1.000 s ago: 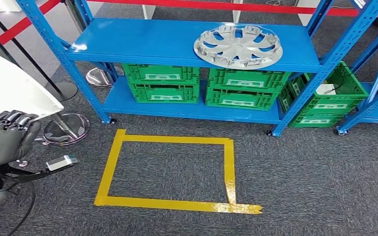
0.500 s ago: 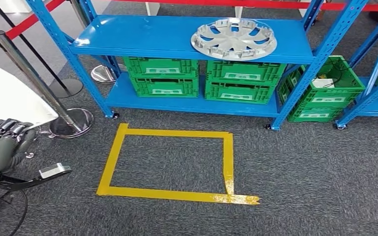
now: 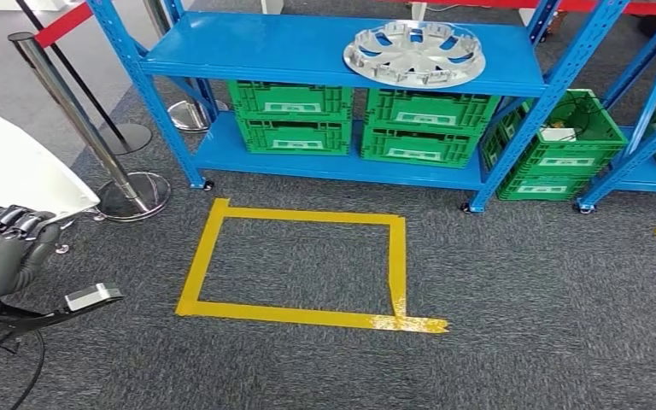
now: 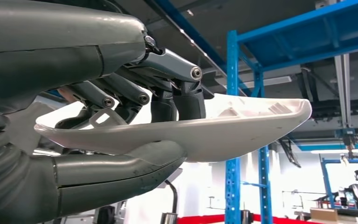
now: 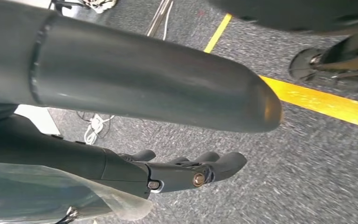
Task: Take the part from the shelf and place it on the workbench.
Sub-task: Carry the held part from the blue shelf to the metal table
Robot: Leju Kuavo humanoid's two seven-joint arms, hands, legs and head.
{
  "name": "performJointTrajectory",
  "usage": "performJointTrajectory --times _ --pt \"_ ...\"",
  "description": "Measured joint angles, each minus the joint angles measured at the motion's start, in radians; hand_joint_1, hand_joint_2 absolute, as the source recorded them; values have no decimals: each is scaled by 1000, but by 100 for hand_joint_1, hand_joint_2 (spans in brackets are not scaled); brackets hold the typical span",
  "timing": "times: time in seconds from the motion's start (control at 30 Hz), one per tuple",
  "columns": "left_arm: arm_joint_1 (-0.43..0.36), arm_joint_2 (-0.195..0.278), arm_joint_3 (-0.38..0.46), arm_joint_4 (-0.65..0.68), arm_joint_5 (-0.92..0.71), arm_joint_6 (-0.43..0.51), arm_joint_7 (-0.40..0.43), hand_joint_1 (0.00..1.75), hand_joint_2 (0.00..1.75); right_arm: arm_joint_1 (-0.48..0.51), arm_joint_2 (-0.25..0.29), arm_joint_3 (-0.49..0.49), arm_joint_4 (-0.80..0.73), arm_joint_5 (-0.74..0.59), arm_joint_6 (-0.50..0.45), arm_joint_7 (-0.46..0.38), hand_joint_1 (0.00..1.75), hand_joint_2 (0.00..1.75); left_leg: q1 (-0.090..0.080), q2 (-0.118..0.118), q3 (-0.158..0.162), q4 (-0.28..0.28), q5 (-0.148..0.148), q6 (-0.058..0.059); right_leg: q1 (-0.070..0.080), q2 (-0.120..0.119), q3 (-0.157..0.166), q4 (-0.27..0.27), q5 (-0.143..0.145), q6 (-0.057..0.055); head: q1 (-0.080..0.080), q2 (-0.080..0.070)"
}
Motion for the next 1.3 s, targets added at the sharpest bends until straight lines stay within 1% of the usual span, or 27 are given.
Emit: performJointTrajectory --times 0.07,0.1,0.13,0.17,0.2,0.23,0.3,0.33,0.37,0.4,0.47,0.5,0.57,0.6,0.67,0.73,0.8,0.83,0.87,0.9,0.93,1.0,1.07,1.13,1.2,1.23,1.3 --pt "1 1 2 -2 2 1 0 175 175 -3 1 -1 1 3 0 0 0 0 1 0 -12 0 25 -10 4 6 71 -115 -24 -7 -1 0" --pt "2 1 3 -3 3 2 0 175 175 -3 1 -2 1 4 0 1 0 0 3 0 -15 -2 37 -15 9 8 78 -136 -27 -12 -1 0" --pt "5 0 2 -3 3 3 -1 175 175 -2 2 -2 2 5 0 1 0 0 6 -1 -18 -6 48 -20 10 6 65 -134 -18 -19 0 0" --pt "8 1 2 -3 4 3 -2 175 175 -2 3 -2 3 5 0 1 0 0 9 -2 -24 -2 38 -25 11 4 52 -135 -6 -28 -1 0" --pt "11 1 1 -3 6 4 -2 175 175 -1 3 -2 5 6 0 2 0 0 11 -3 -31 15 7 -31 10 0 38 -135 7 -38 -3 0" --pt "14 1 1 -3 8 4 -3 175 175 0 4 -2 6 7 1 2 0 0 12 -4 -40 51 -45 -35 9 -4 24 -136 22 -46 -5 0" --pt "16 0 0 -3 13 3 -5 175 175 1 4 -3 9 10 3 2 0 0 14 -4 -51 172 -165 -42 12 -10 -3 -134 50 -54 -10 0" --pt "16 0 0 -3 16 3 -7 175 175 0 4 -3 10 11 4 2 0 0 14 -4 -51 236 -194 -44 13 -12 -19 -131 64 -55 -9 0" --pt "16 0 -1 -3 19 2 -9 175 175 0 4 -3 11 12 5 2 0 0 14 -4 -44 283 -194 -44 14 -13 -39 -128 77 -56 -10 0" --pt "17 0 -2 -3 24 1 -11 175 175 -1 4 -3 12 12 6 2 0 0 14 -4 -27 303 -169 -44 15 -15 -61 -123 89 -55 -9 0" --pt "17 -1 -2 -3 35 0 -14 175 175 -1 7 -4 14 14 10 2 0 0 13 -4 44 252 -108 -38 16 -17 -101 -113 109 -52 -10 0" --pt "17 0 -2 -4 40 0 -16 175 175 -1 8 -4 14 15 13 2 0 0 11 -3 104 180 -110 -34 17 -18 -116 -107 118 -49 -10 0" --pt "15 -1 -1 -8 50 0 -20 175 175 0 9 -4 16 19 16 2 0 0 6 -1 207 32 -163 -24 19 -19 -131 -98 135 -41 -9 0" --pt "15 -1 -1 -10 52 -1 -22 175 175 0 10 -5 17 20 16 2 0 0 3 0 234 -15 -186 -18 19 -20 -135 -97 144 -36 -9 0" --pt "15 -2 -1 -11 55 -1 -24 175 175 0 10 -5 18 21 17 3 0 0 2 1 230 -33 -181 -6 16 -19 -143 -97 155 -24 -8 0" --pt "16 -5 -2 -11 55 -1 -25 175 175 2 10 -5 20 21 18 3 0 0 5 3 215 -39 -161 8 13 -12 -168 -48 114 -14 -7 0" --pt "17 -8 -2 -11 55 -2 -25 175 175 4 11 -5 22 21 18 5 0 0 4 3 194 -38 -142 17 9 -7 -215 81 29 -7 -5 0" --pt "18 -10 -3 -11 55 -2 -25 175 175 4 11 -5 23 21 18 5 0 0 3 3 184 -37 -133 17 9 -6 -233 145 -4 -5 -5 0" --pt "19 -12 -3 -11 55 -2 -25 175 175 5 12 -5 24 22 18 6 0 0 2 3 174 -36 -126 16 8 -5 -237 182 -20 -3 -5 0" --pt "20 -14 -4 -11 56 -2 -26 175 175 5 12 -5 25 22 18 6 0 0 2 2 165 -35 -119 14 8 -6 -220 177 -18 -3 -5 0" --pt "20 -15 -4 -11 56 -2 -26 175 175 6 12 -5 25 22 18 6 0 0 2 2 158 -33 -114 12 8 -6 -181 132 1 -3 -5 0" --pt "20 -16 -3 -11 59 -2 -26 175 175 5 12 -5 26 24 18 6 0 0 1 1 149 -26 -109 6 7 -4 -77 -17 42 -5 -5 0" --pt "19 -16 -2 -11 63 -2 -26 175 175 4 13 -5 28 27 19 5 0 0 -2 2 137 -16 -106 -2 8 -1 -22 -105 52 -10 -6 0" --pt "18 -16 -2 -11 66 -1 -26 175 175 5 13 -5 30 30 21 5 0 0 -2 1 128 -11 -100 -12 9 0 -21 -115 51 -20 -7 0" --pt "18 -16 -1 -11 74 -1 -27 175 175 6 13 -5 33 33 26 4 0 0 0 0 120 5 -114 -21 8 -3 -24 -118 59 -34 -8 0" --pt "18 -16 0 -11 80 -1 -29 175 175 5 13 -5 36 36 30 3 0 0 2 0 107 35 -136 -26 6 -5 -26 -121 63 -41 -8 0" --pt "18 -18 0 -11 91 -1 -33 175 175 3 14 -6 43 43 36 0 0 0 6 -1 59 154 -207 -34 7 -7 -34 -122 70 -49 -10 0"
